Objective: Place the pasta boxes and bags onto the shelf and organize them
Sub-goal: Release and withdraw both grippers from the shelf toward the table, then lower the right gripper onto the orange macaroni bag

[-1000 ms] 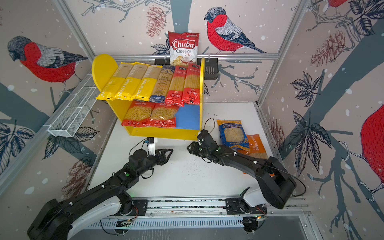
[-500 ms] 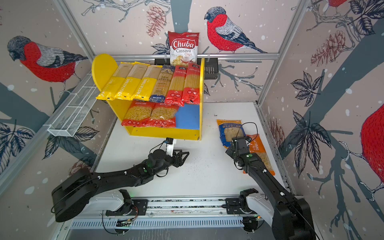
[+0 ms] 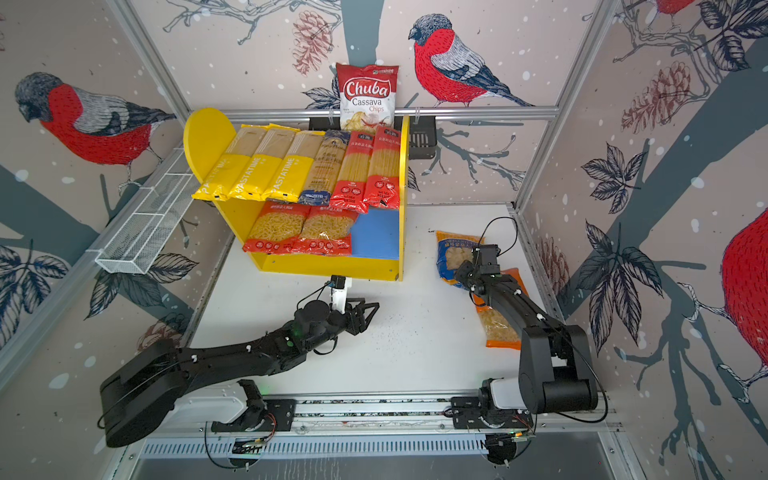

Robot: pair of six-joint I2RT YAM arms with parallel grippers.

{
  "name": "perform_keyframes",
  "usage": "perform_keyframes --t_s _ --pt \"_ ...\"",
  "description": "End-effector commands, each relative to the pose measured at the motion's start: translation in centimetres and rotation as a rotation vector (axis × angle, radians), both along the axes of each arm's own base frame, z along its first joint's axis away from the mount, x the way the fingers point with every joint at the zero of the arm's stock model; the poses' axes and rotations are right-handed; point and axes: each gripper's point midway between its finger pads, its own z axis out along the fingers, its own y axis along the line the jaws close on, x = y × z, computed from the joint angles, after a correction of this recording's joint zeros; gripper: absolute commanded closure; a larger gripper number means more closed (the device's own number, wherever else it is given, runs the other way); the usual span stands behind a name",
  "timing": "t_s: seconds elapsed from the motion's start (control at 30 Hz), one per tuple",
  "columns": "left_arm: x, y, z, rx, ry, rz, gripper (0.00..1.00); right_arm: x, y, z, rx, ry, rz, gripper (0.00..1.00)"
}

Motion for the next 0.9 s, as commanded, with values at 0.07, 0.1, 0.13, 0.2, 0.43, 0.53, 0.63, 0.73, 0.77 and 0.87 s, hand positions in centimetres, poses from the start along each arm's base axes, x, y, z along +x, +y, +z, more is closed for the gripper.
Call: perform_keyframes --t_s 0.07,0.1,0.13,0.2,0.43,0.53,0.63,0.73,0.77,0.87 --pt "0.5 0.1 0.6 0.0 -0.049 0.019 0.36 -2.7 -1.4 0.9 -0.072 0.008 -0.028 0.37" --pt "0.5 -0.1 0.6 0.0 -0.05 0.01 0.36 -3.5 -2.0 1.4 -0.083 -0.001 -0.046 0.35" --pt "0.5 -0.4 0.6 0.001 -0.05 0.002 0.36 -4.1 -2.6 1.5 -0.091 0.002 -0.066 0.35" --pt "0.6 -1.1 0.5 0.004 -0.048 -0.021 0.36 -5.2 -4.1 1.6 -0.099 0.003 -0.109 0.33" --pt "0.6 -2.3 0.4 -0.032 -0.024 -0.054 0.36 -8.0 -9.4 -1.4 -0.063 0.1 -0.287 0.29" --pt "0.4 -1.8 0.5 -0.039 -0.026 -0.044 0.36 -8.6 -8.8 -3.8 -0.003 0.166 -0.278 0.29" --pt "0.3 -1.2 0.6 -0.027 -0.04 -0.029 0.36 -9.3 -6.8 -5.6 0.062 0.203 -0.247 0.32" --pt "0.3 -0.7 0.5 -0.01 -0.048 -0.019 0.36 -9.9 -4.2 -6.0 0.071 0.206 -0.213 0.32" --pt "0.3 -0.7 0.4 -0.008 -0.048 -0.017 0.36 -10.3 -3.1 -6.2 0.08 0.211 -0.201 0.32" --pt "0.4 -1.0 0.2 -0.011 -0.039 -0.023 0.36 -11.5 0.2 -6.7 0.131 0.224 -0.158 0.32"
